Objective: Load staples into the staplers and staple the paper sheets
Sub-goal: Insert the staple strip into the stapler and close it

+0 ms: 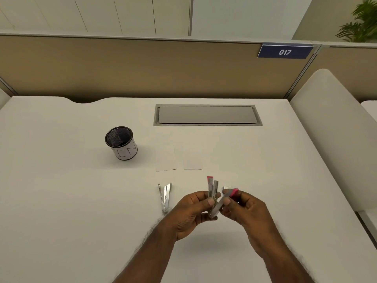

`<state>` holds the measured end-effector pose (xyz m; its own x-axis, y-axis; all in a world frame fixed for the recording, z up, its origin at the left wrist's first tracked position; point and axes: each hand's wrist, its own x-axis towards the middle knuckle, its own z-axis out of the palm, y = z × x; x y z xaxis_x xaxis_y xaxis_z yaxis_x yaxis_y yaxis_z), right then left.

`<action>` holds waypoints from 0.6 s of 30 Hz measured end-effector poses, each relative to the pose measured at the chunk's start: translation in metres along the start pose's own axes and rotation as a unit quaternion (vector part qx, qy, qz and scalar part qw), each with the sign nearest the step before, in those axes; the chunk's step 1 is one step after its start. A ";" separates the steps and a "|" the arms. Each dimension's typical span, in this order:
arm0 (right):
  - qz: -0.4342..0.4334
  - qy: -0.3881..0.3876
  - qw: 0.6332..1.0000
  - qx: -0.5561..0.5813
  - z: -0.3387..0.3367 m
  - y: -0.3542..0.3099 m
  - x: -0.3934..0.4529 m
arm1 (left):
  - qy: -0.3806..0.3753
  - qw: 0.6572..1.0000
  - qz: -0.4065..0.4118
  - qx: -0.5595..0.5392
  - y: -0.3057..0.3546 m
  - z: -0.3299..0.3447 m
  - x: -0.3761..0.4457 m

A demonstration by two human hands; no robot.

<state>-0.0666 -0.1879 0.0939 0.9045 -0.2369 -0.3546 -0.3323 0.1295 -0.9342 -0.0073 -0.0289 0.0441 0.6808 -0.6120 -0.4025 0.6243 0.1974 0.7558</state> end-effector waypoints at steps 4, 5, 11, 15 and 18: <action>0.043 -0.070 0.996 0.018 0.000 0.007 0.007 | -0.034 0.999 -0.012 0.035 0.000 -0.002 -0.004; 0.047 -0.080 0.996 0.015 0.001 0.008 0.008 | -0.032 0.999 -0.013 0.037 0.000 -0.003 -0.005; 0.062 -0.119 0.991 -0.017 0.000 0.009 0.011 | -0.042 0.998 -0.014 0.042 0.004 -0.008 -0.009; 0.061 -0.102 0.992 -0.035 0.002 0.013 0.012 | -0.034 0.998 -0.022 0.053 0.002 -0.011 -0.009; 0.068 -0.061 0.993 -0.075 0.006 0.019 0.016 | -0.012 0.997 -0.038 0.068 0.001 -0.014 -0.009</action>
<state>-0.0571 -0.1838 0.0711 0.8713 -0.1073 -0.4788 -0.4811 0.0046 -0.8766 -0.0079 -0.0123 0.0411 0.6231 -0.6398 -0.4499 0.6152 0.0457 0.7870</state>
